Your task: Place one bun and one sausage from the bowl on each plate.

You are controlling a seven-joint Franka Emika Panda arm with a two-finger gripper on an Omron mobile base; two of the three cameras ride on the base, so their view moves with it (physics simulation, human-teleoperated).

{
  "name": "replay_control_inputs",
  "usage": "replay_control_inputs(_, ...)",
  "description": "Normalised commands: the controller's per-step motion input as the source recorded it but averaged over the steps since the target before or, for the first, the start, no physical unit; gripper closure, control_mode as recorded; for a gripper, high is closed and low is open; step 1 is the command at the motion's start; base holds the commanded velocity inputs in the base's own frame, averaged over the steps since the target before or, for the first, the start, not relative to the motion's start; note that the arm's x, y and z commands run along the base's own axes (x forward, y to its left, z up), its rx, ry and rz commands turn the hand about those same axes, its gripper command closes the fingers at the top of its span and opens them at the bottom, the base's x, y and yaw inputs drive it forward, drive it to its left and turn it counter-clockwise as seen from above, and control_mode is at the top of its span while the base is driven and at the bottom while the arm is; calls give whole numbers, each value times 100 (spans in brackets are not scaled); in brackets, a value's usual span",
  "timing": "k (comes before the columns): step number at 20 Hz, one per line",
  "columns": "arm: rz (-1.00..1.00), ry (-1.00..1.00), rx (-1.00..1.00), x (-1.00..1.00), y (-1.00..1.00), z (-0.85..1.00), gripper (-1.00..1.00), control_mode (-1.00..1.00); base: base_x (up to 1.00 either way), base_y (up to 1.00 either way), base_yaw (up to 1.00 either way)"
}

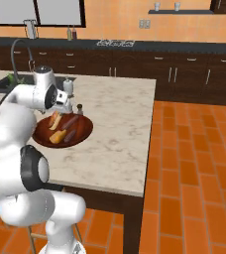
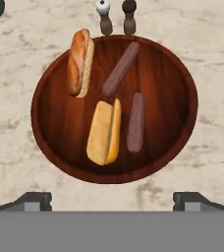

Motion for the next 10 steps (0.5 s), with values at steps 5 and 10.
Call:
replay_control_inputs(5,20,9,8,42,38,-76,-100,-100,0,0,0)
replay_control_inputs(10,-9,42,-9,7,0,-45,-100,-100,0,0,0)
